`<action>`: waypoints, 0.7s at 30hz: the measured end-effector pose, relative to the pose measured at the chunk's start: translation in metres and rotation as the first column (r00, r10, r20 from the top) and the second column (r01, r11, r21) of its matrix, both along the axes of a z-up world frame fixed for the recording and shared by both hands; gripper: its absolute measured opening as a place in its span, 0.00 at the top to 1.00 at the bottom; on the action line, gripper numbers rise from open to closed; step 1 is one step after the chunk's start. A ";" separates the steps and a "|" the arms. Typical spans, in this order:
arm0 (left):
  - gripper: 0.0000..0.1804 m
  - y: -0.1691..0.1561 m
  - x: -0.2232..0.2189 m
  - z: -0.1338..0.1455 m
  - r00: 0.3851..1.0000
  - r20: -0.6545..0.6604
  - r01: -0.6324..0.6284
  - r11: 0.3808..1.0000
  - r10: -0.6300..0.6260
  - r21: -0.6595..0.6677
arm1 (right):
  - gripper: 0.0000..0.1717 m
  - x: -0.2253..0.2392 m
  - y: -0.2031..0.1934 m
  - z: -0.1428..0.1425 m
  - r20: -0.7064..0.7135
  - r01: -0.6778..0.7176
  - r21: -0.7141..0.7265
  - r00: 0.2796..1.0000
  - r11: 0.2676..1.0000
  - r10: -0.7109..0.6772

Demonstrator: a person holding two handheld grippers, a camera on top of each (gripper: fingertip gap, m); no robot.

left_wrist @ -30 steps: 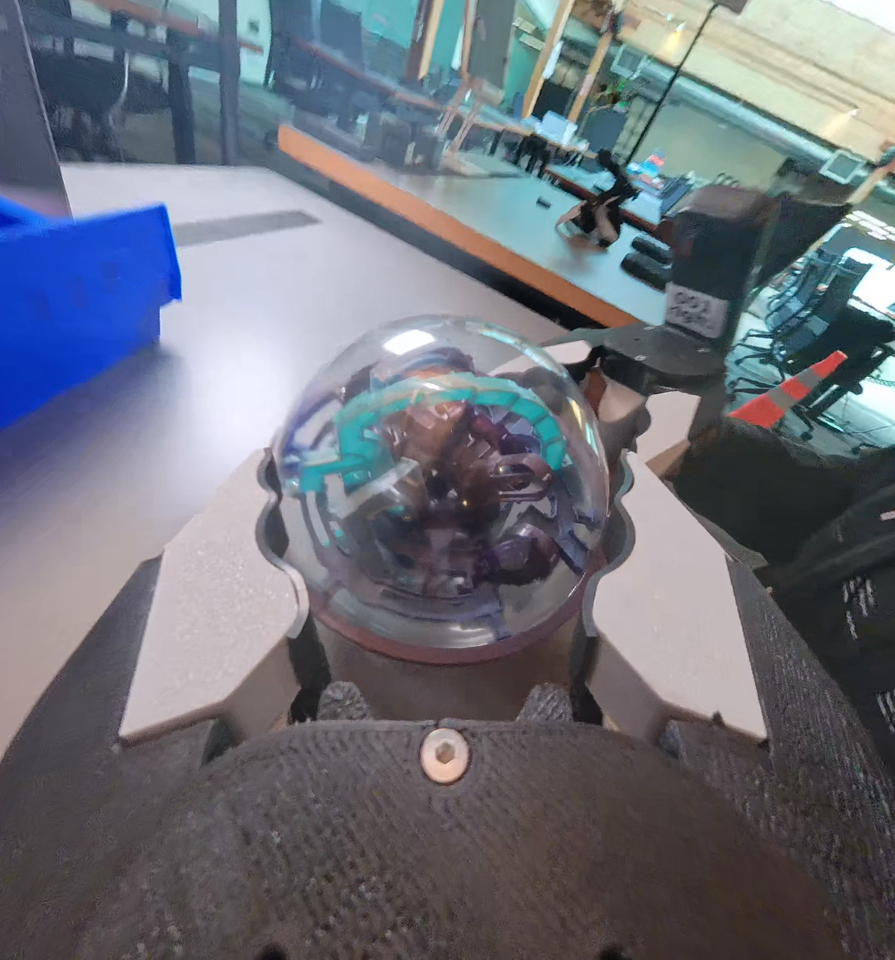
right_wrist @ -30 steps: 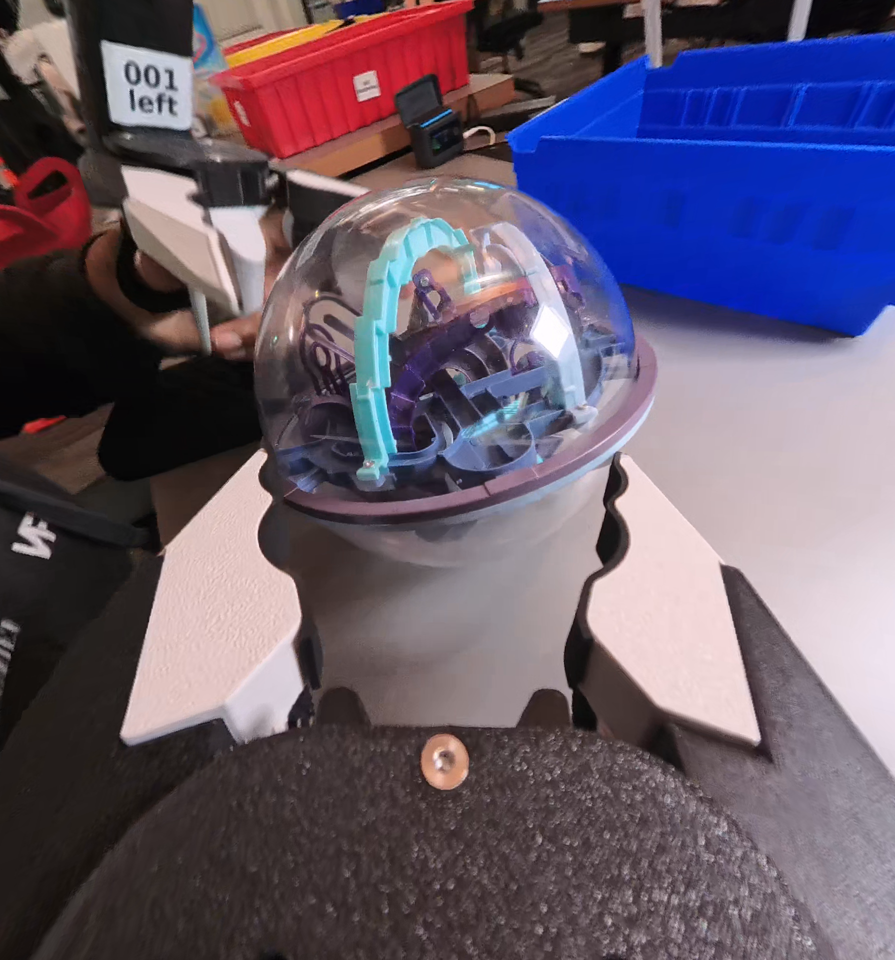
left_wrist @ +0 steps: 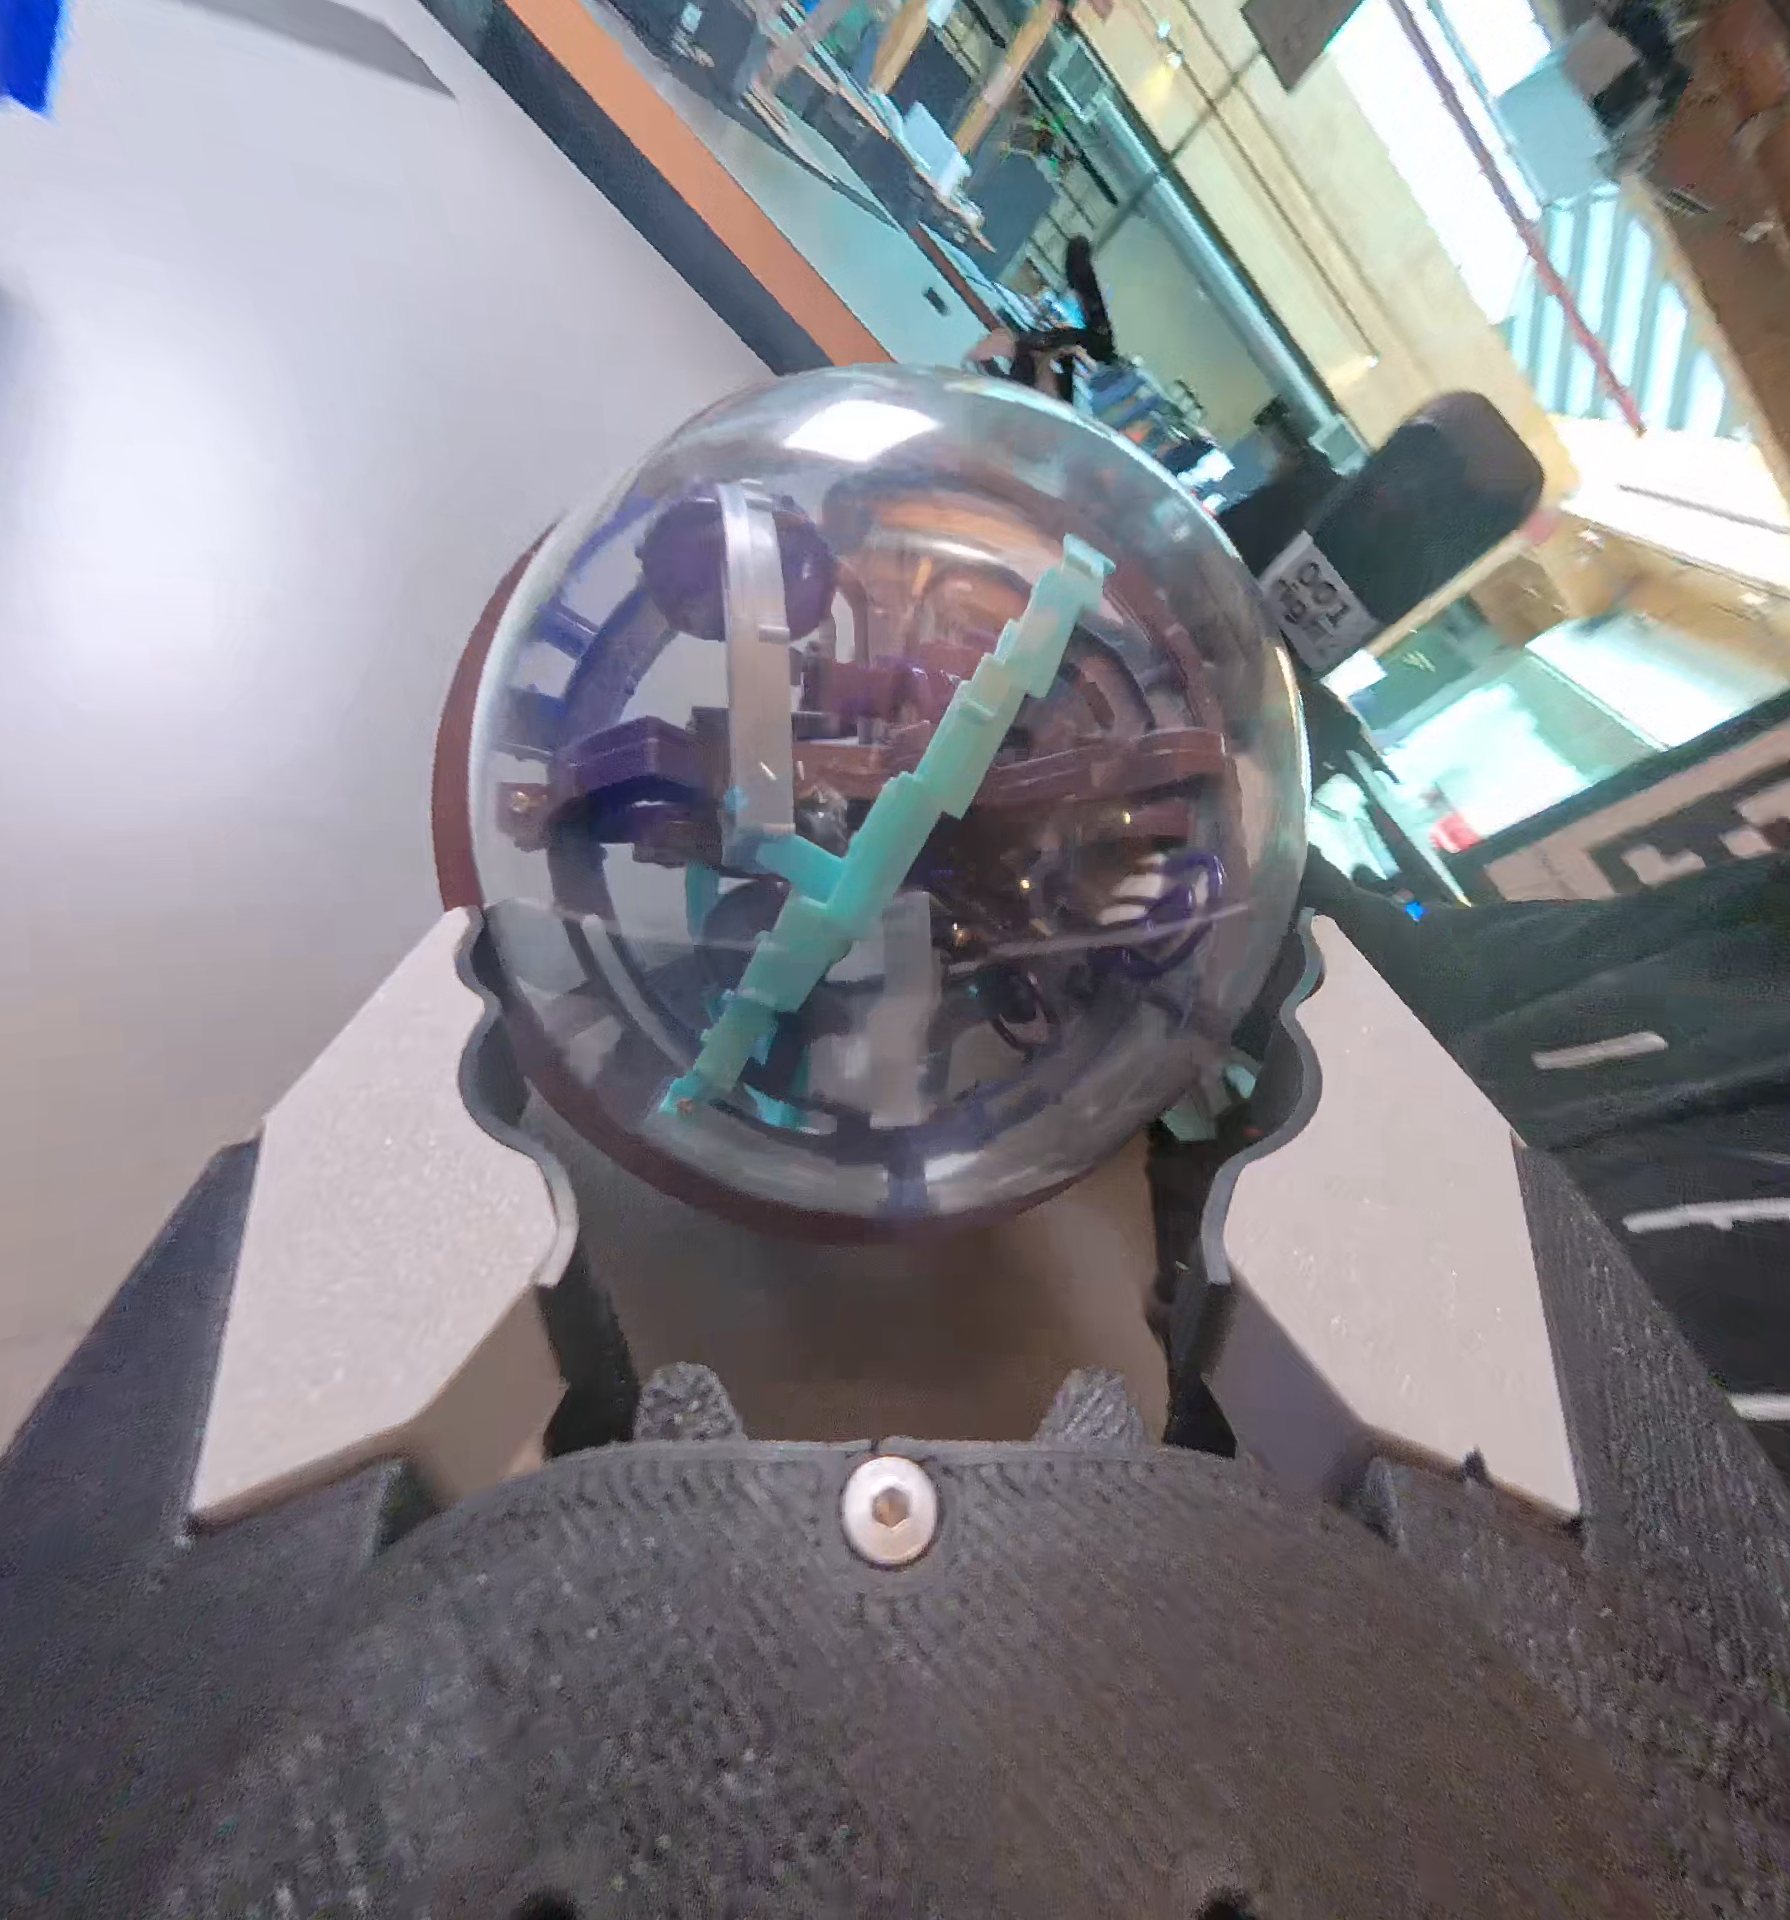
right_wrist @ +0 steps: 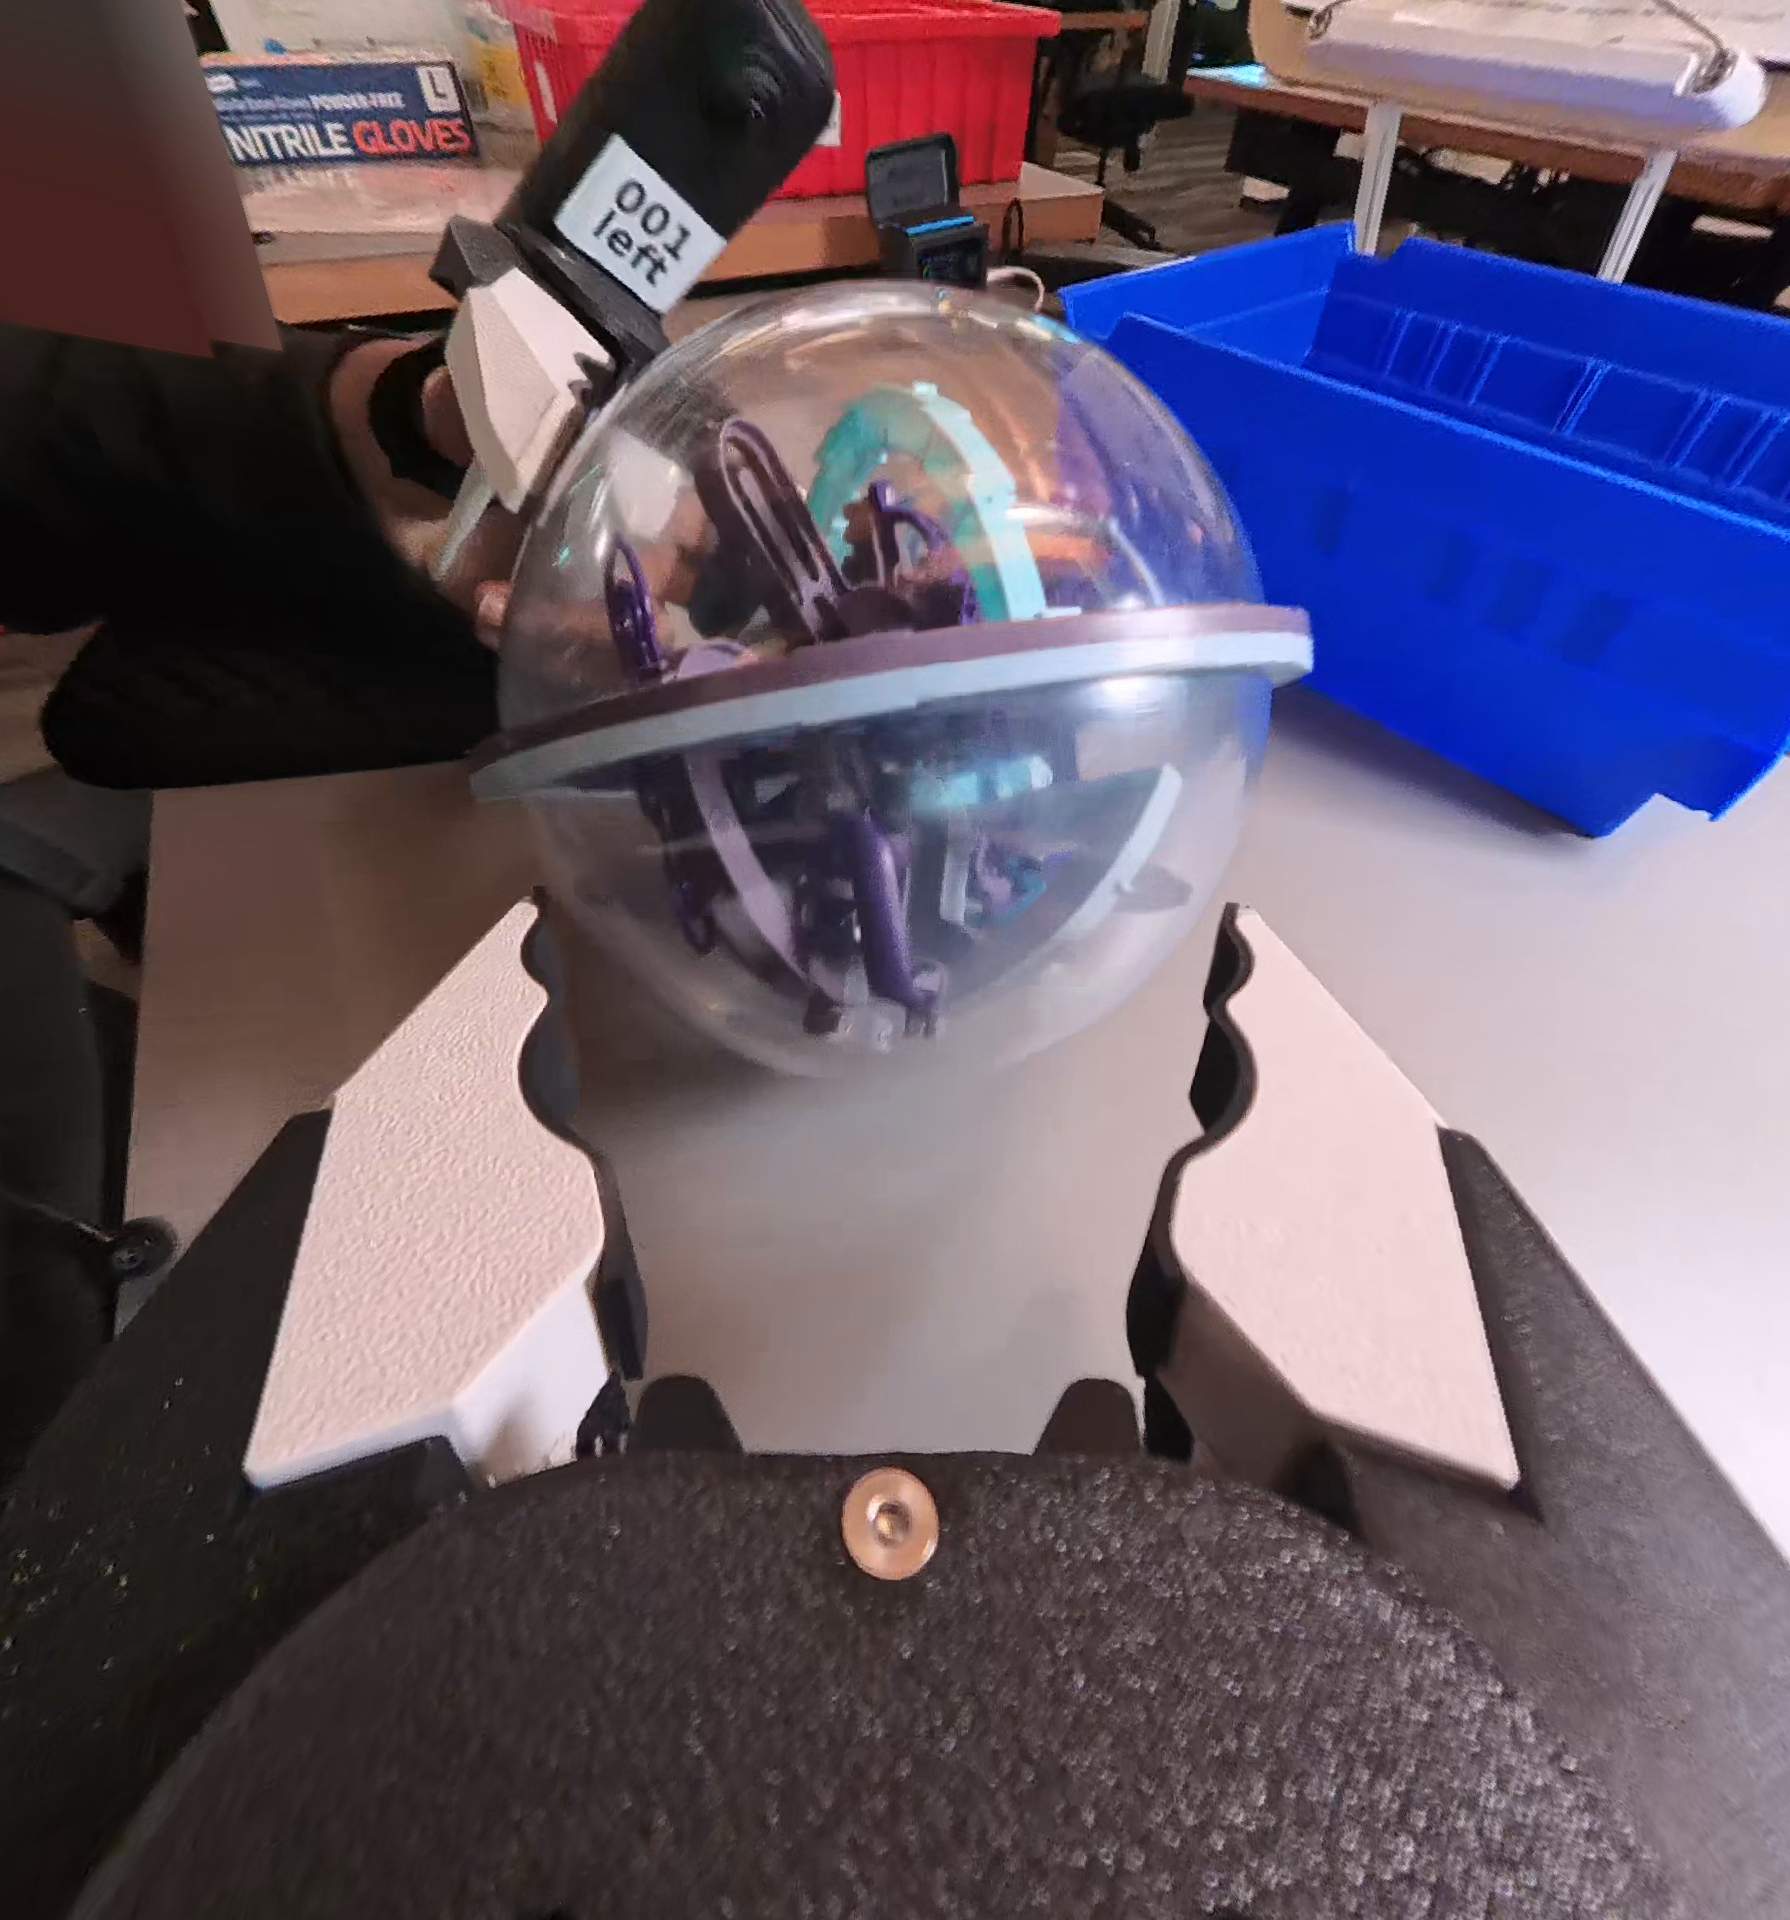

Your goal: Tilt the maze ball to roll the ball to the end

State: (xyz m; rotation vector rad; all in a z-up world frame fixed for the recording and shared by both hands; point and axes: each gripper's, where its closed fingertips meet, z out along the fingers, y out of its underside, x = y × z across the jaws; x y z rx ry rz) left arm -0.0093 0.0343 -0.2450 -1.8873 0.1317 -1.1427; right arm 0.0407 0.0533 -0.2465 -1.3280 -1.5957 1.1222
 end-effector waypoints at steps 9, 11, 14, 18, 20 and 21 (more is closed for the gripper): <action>0.20 0.004 -0.021 0.032 0.921 -0.388 0.185 0.917 -0.036 0.354 | 0.35 -0.010 0.004 0.013 0.005 -0.139 -0.042 0.990 0.989 0.139; 0.20 0.002 -0.013 0.025 0.902 -0.414 0.272 0.902 -0.118 0.335 | 0.36 -0.017 0.006 0.018 0.005 -0.167 -0.058 0.986 0.984 0.167; 0.21 0.011 -0.021 0.012 0.901 -0.425 0.237 0.922 -0.091 0.305 | 0.38 -0.029 0.012 0.030 -0.025 -0.164 -0.088 0.986 0.983 0.162; 0.22 0.013 -0.031 0.010 0.959 -0.279 0.119 0.956 -0.041 0.267 | 0.37 -0.032 0.022 0.035 -0.059 -0.113 -0.094 0.992 0.989 0.107; 0.23 0.013 -0.034 0.009 0.977 -0.213 0.070 0.969 -0.018 0.238 | 0.36 -0.029 0.022 0.030 -0.058 -0.100 -0.104 0.994 0.990 0.094; 0.24 0.013 -0.035 0.009 0.983 -0.185 0.048 0.974 -0.007 0.222 | 0.35 -0.027 0.022 0.026 -0.049 -0.093 -0.093 0.995 0.991 0.089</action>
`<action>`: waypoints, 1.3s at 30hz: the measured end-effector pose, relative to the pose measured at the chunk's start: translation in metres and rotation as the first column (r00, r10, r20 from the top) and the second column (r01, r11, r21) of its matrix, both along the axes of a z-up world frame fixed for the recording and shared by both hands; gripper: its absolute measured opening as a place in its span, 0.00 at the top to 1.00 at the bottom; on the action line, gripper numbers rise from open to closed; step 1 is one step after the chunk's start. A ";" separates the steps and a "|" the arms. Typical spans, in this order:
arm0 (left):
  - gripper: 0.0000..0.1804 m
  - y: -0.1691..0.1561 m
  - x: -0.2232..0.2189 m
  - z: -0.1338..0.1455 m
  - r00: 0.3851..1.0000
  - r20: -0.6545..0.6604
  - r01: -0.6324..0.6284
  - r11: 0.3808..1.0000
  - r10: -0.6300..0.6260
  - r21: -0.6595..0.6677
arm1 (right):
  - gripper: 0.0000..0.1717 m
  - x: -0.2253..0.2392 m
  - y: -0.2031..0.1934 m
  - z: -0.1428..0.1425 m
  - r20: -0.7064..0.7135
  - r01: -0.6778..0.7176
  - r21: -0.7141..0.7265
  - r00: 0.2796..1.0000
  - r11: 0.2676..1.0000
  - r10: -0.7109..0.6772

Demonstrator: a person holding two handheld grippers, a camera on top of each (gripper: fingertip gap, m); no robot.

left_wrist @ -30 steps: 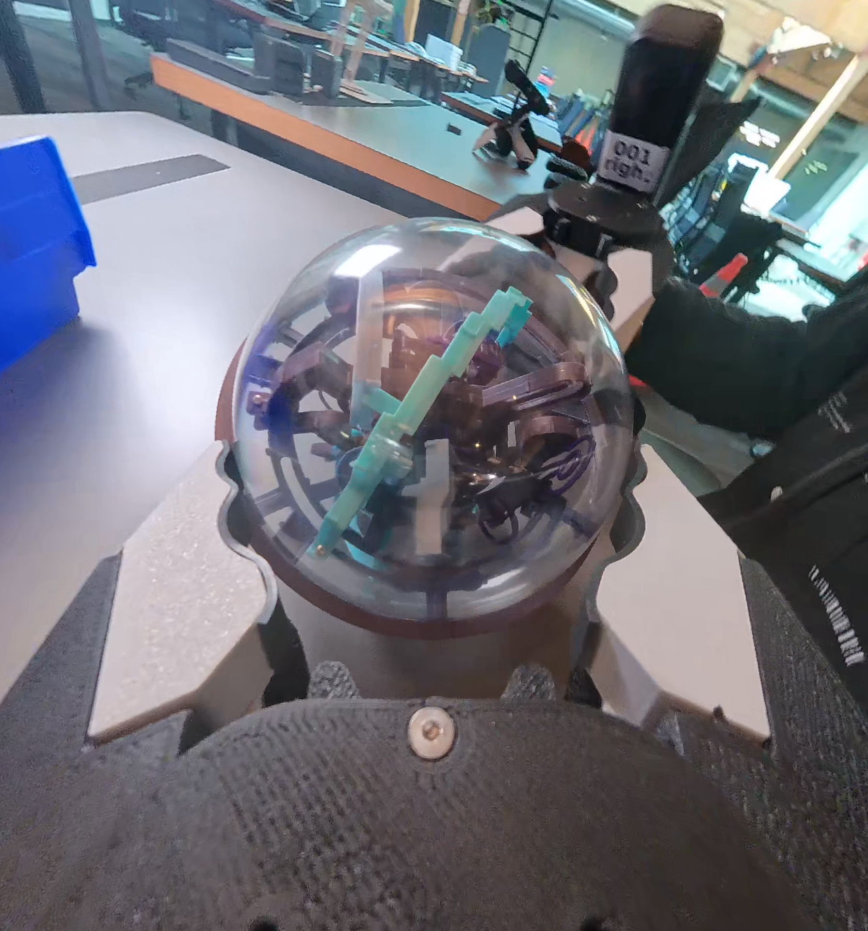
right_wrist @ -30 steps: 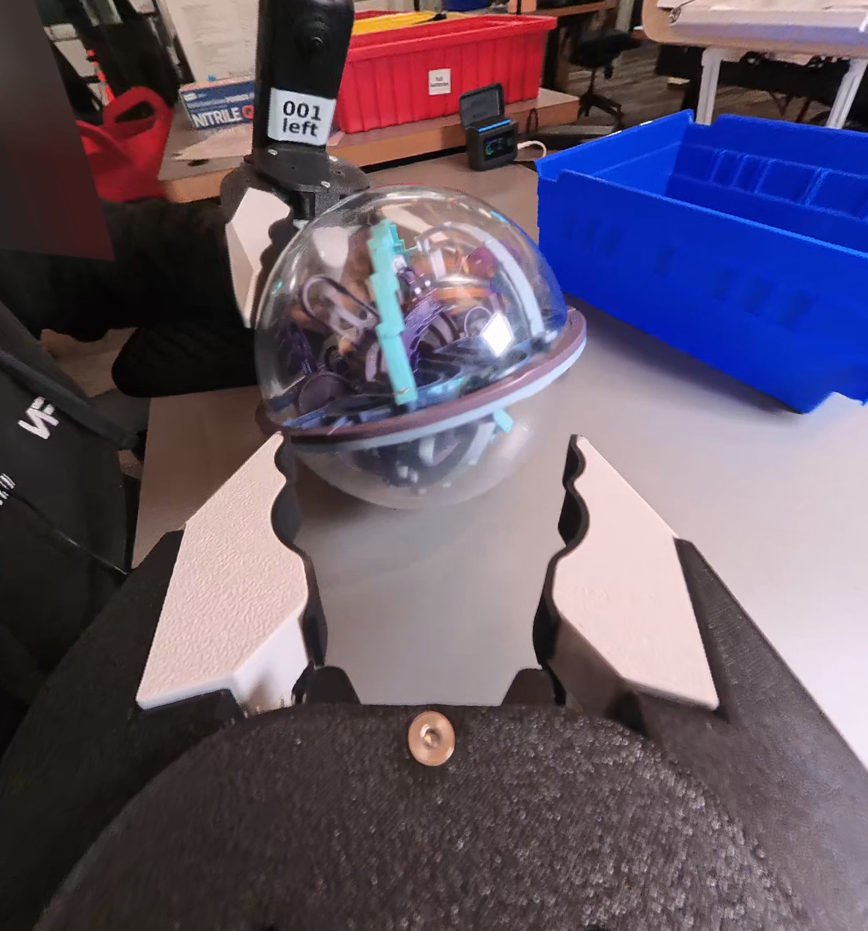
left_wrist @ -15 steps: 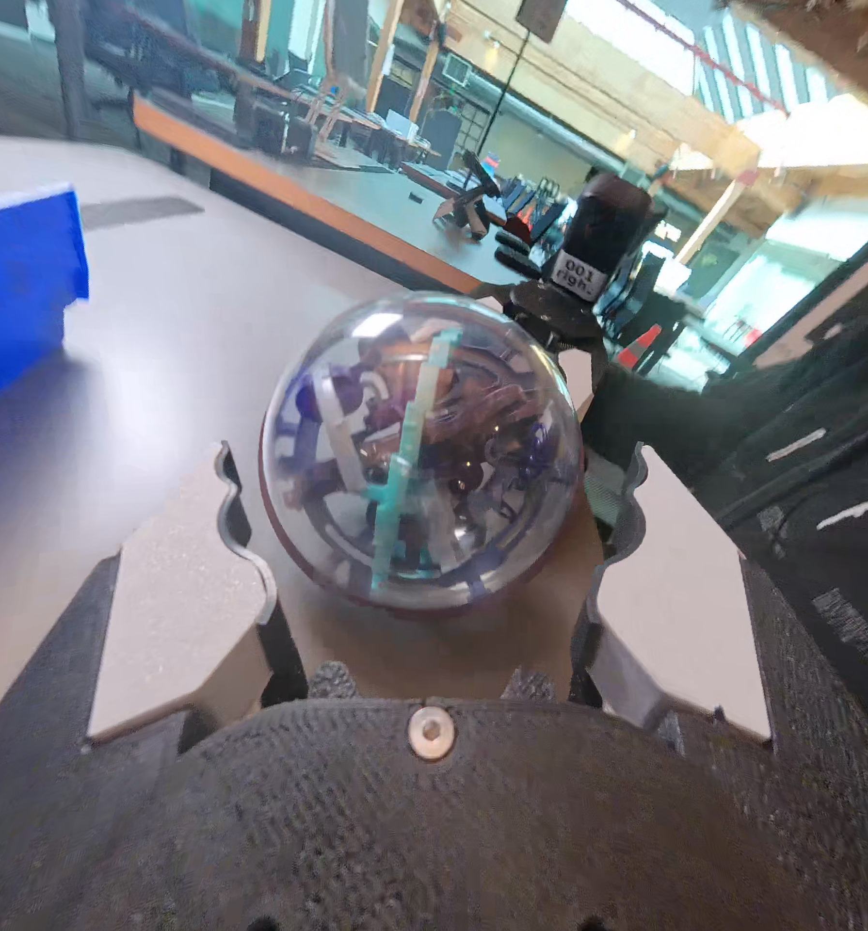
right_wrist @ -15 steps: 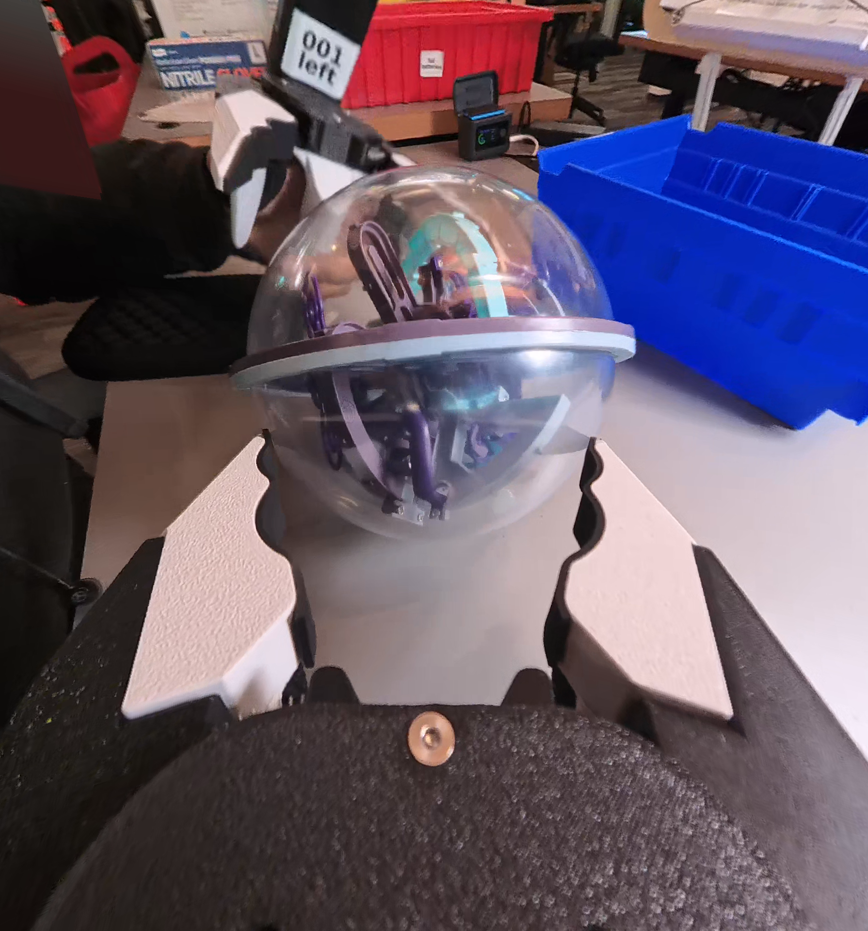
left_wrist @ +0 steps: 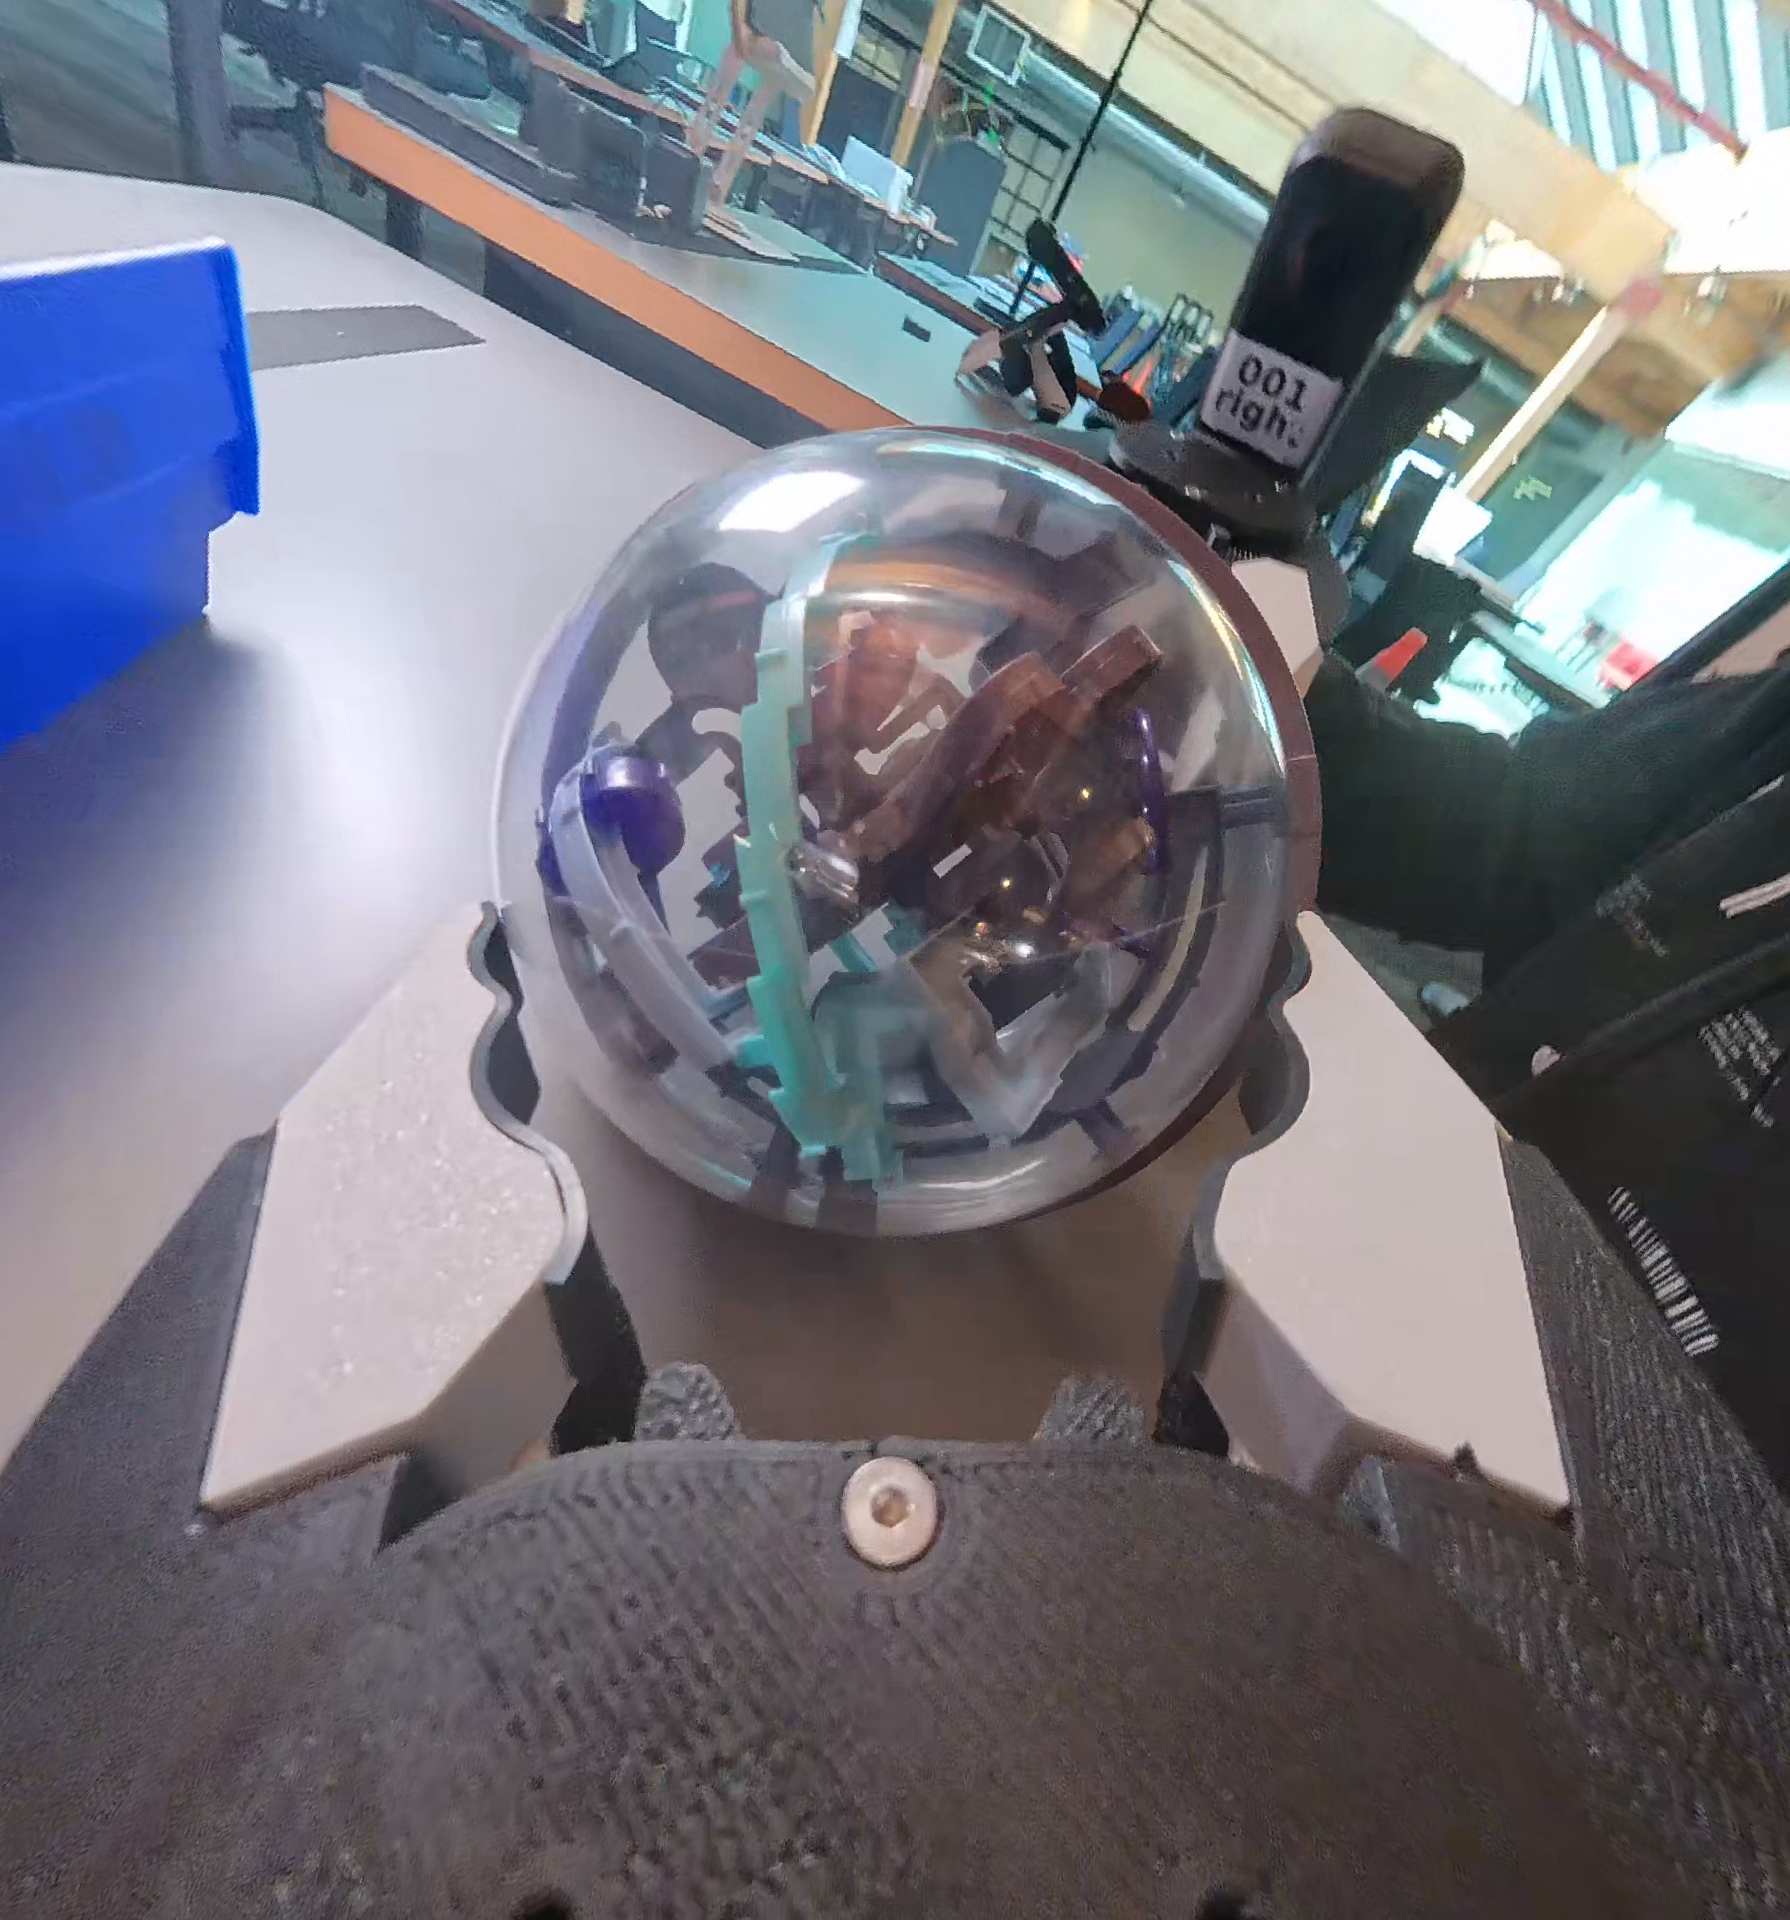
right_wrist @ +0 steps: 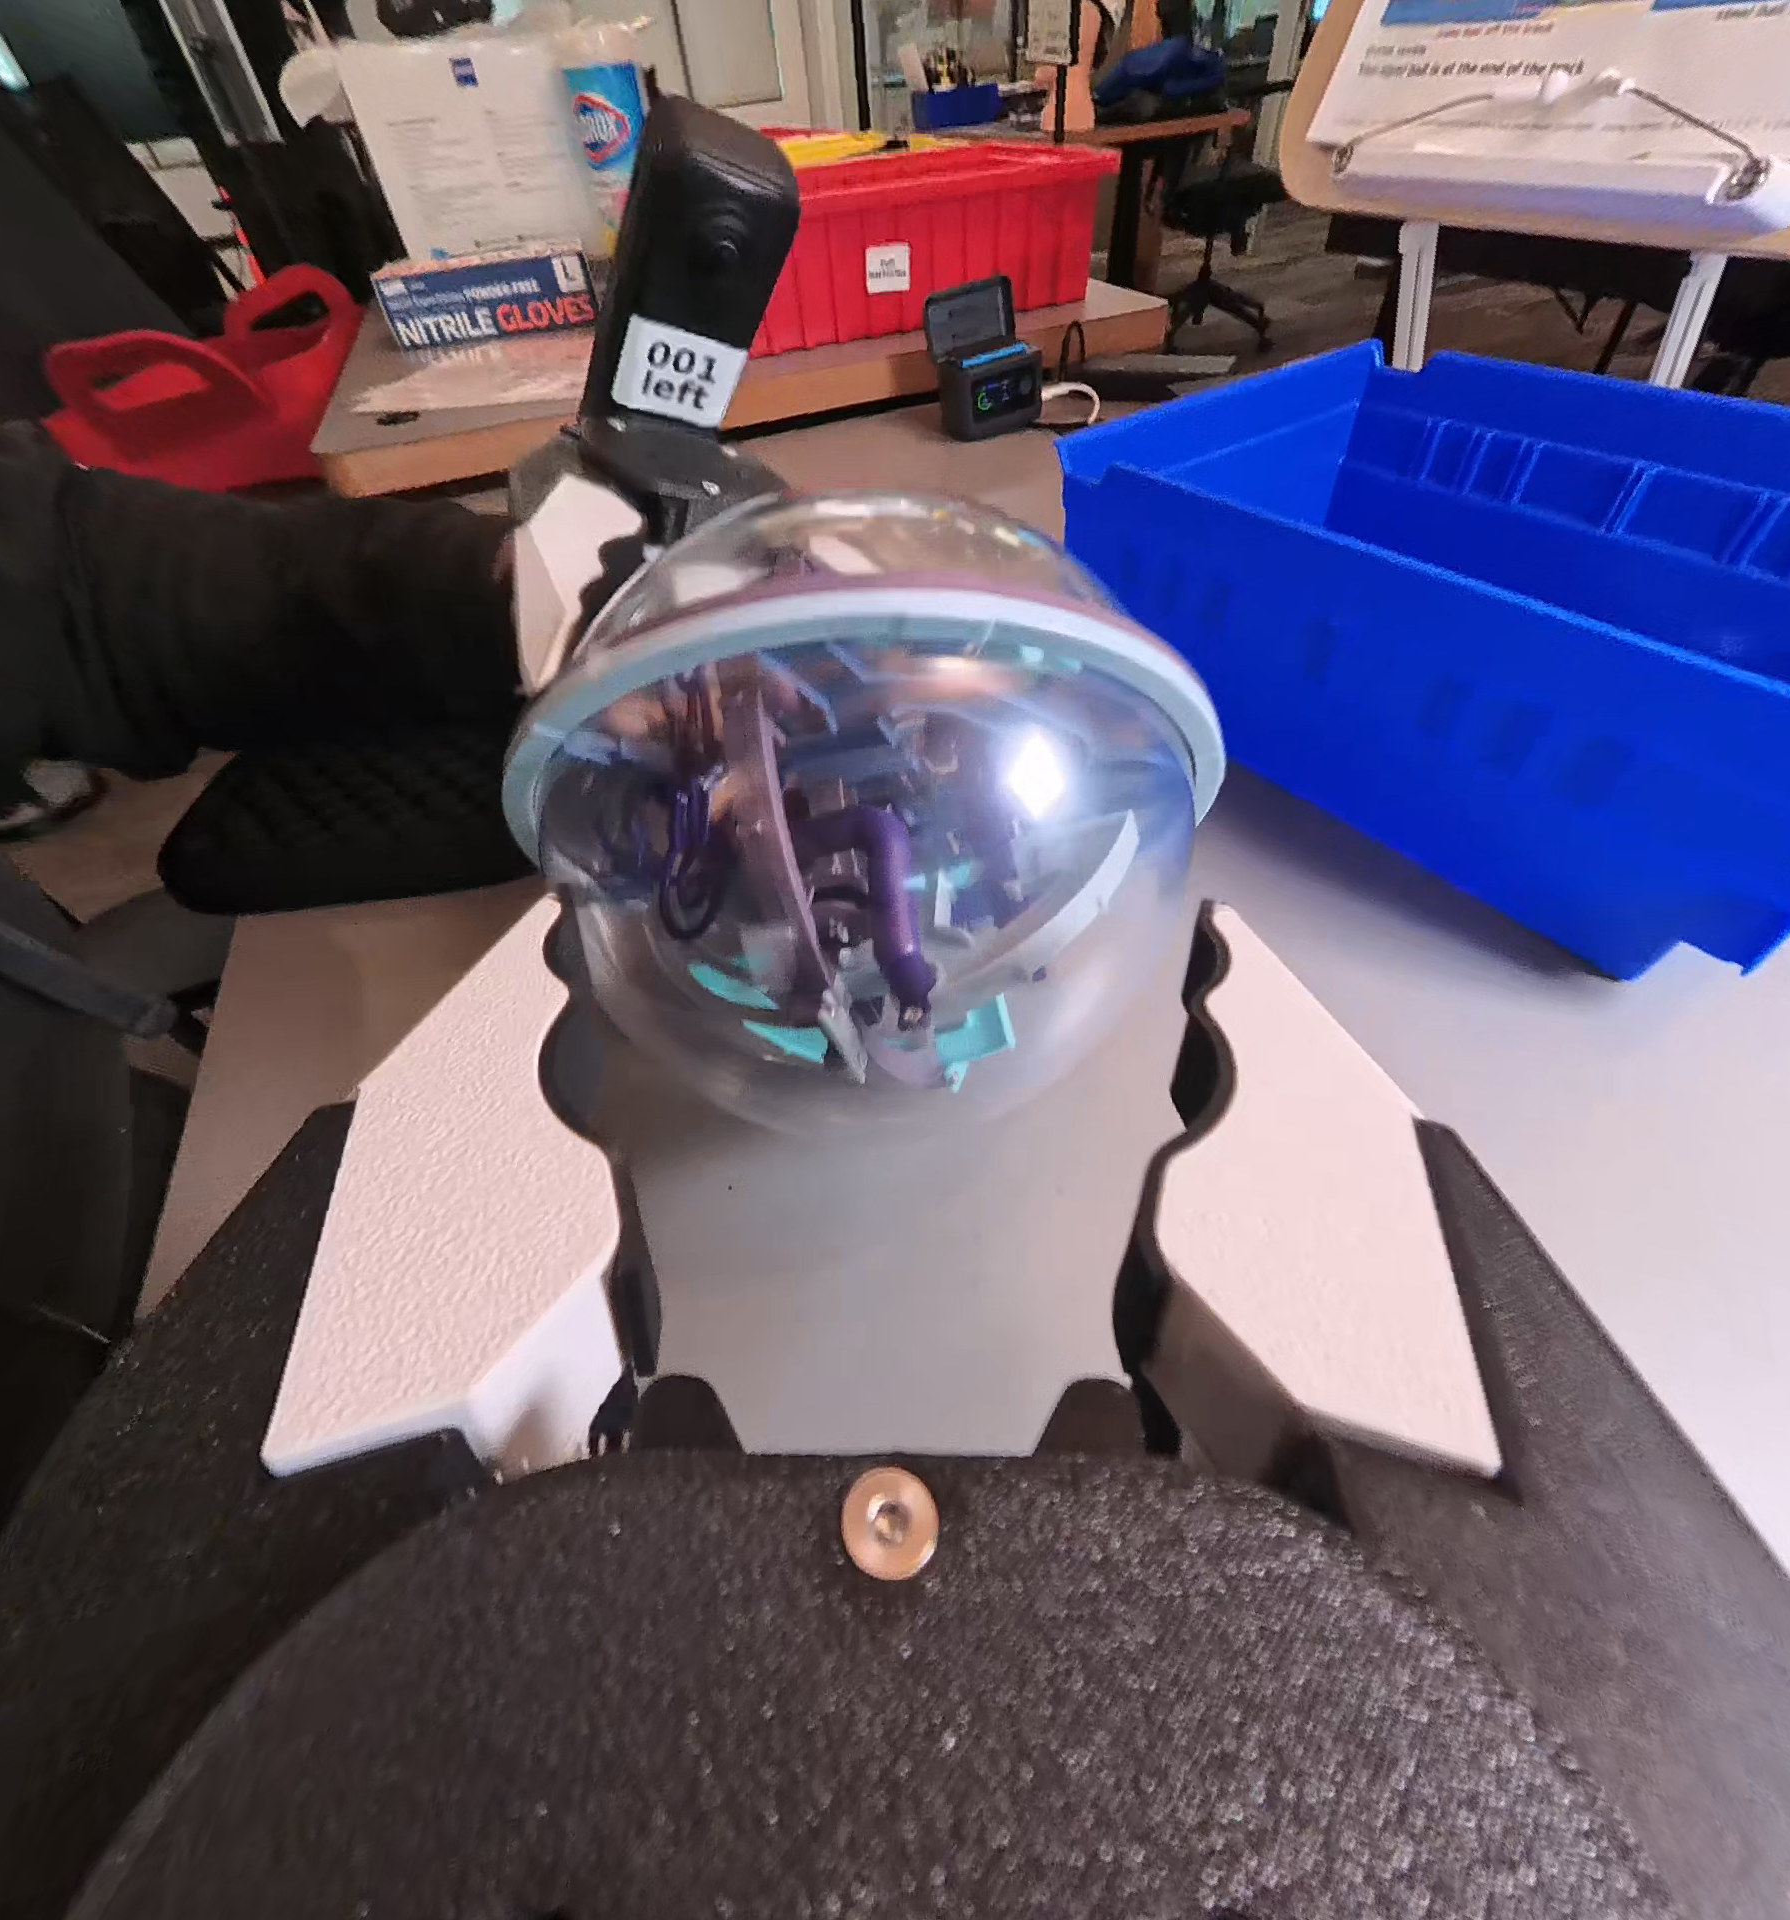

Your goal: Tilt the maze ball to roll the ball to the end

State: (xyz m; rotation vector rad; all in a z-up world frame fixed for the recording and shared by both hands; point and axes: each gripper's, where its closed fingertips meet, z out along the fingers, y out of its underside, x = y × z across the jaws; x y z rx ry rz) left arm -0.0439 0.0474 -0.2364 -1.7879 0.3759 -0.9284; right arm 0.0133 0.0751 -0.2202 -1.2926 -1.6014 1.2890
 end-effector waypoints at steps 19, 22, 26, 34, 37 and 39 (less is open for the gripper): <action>0.23 -0.022 -0.010 0.011 0.996 0.038 0.084 0.996 -0.083 -0.024 | 0.33 -0.010 -0.017 -0.004 0.122 -0.269 0.101 0.959 0.958 0.256; 0.20 -0.020 0.001 0.008 0.988 -0.094 0.127 0.992 -0.126 0.004 | 0.34 -0.017 -0.021 -0.002 0.153 -0.317 0.133 0.943 0.939 0.297; 0.14 -0.016 0.008 -0.009 0.970 -0.217 0.122 0.992 -0.113 0.031 | 0.33 -0.024 -0.026 0.000 0.143 -0.327 0.135 0.941 0.935 0.308; 0.18 -0.021 0.007 -0.008 0.980 -0.174 0.118 0.988 -0.100 0.095 | 0.34 -0.013 -0.025 -0.012 0.080 -0.269 0.071 0.962 0.961 0.263; 0.18 -0.021 0.009 -0.007 0.980 -0.177 0.109 0.986 -0.086 0.125 | 0.34 -0.010 -0.024 -0.015 0.059 -0.267 0.046 0.963 0.962 0.265; 0.18 -0.022 0.011 -0.007 0.978 -0.195 0.104 0.984 -0.075 0.146 | 0.33 -0.008 -0.024 -0.016 0.052 -0.272 0.038 0.961 0.961 0.270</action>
